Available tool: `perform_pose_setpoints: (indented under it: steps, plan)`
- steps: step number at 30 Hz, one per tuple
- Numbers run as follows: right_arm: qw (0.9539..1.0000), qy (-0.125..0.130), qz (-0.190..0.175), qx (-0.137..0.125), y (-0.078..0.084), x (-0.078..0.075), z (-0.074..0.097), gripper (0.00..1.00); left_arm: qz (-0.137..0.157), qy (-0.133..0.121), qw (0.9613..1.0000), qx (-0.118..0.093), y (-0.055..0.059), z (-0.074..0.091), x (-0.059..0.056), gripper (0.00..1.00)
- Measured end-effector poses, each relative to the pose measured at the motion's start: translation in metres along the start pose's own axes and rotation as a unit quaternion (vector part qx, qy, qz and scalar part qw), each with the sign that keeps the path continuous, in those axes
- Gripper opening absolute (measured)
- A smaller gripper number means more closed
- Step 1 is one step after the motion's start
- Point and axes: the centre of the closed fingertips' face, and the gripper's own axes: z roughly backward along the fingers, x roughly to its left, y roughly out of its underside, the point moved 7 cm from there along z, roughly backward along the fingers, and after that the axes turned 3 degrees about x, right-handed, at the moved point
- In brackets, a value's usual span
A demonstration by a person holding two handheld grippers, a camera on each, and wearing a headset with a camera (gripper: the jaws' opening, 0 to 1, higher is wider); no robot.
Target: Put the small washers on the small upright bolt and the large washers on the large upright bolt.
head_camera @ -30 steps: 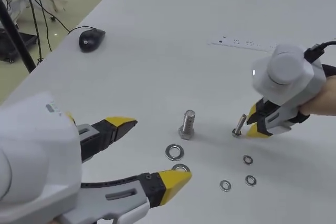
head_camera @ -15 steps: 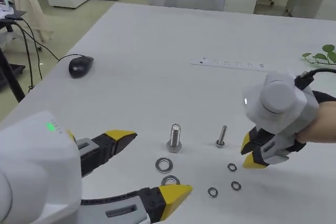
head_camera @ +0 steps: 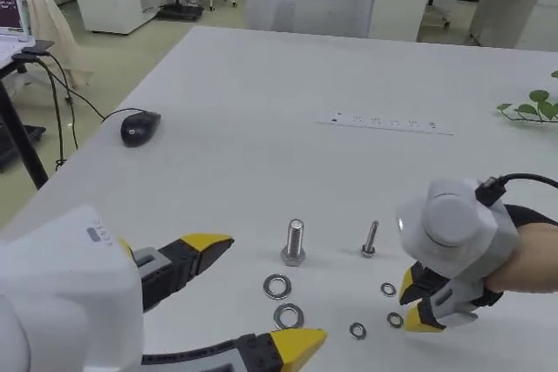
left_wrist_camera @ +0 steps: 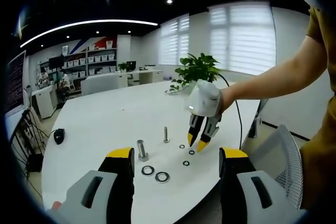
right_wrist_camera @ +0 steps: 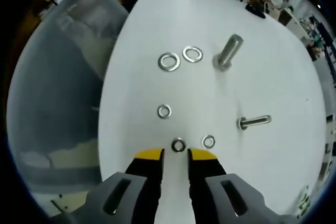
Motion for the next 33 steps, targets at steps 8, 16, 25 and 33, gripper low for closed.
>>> perform_pose_setpoints:
  steps: [8, 16, 25, 33]
  plan:
    - [1.0000, -0.004, -0.001, 0.004, 0.001, -0.002, -0.010, 0.19, 0.001, -0.001, 1.0000, -0.003, -0.002, -0.002, 0.004, 0.65]
    - [1.0000, -0.009, 0.004, 0.001, 0.000, -0.001, -0.013, 0.19, 0.006, -0.001, 1.0000, -0.001, 0.000, -0.006, 0.007, 0.65]
    - [0.9998, -0.007, 0.016, 0.001, 0.001, -0.002, -0.012, 0.16, 0.008, -0.003, 1.0000, 0.000, 0.002, -0.007, 0.008, 0.65]
    - [0.9996, -0.006, 0.026, 0.005, 0.001, -0.002, -0.012, 0.13, 0.010, -0.003, 0.9999, -0.002, 0.001, -0.008, 0.008, 0.64]
